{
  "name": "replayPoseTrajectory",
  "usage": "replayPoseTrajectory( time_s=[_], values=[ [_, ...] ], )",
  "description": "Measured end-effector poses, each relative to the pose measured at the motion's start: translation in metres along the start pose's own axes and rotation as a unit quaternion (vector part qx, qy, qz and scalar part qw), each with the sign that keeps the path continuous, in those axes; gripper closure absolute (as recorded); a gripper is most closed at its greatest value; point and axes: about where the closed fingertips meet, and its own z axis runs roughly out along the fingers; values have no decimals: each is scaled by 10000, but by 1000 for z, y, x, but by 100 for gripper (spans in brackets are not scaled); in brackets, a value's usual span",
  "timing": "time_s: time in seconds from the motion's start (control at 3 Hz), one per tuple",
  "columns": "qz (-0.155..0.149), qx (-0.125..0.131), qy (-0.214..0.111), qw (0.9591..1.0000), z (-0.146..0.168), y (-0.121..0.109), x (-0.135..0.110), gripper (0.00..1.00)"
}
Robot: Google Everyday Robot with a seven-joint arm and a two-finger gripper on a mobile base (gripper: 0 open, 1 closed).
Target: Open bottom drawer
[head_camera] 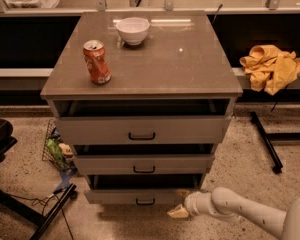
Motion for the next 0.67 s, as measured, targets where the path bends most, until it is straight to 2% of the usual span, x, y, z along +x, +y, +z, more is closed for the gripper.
replayPoseTrajectory(
  time_s=[0.33,0.67],
  values=[
    [-134,46,-206,9997,7,-26,-10,0],
    [-146,94,-219,9996,6,-33,-11,0]
  ],
)
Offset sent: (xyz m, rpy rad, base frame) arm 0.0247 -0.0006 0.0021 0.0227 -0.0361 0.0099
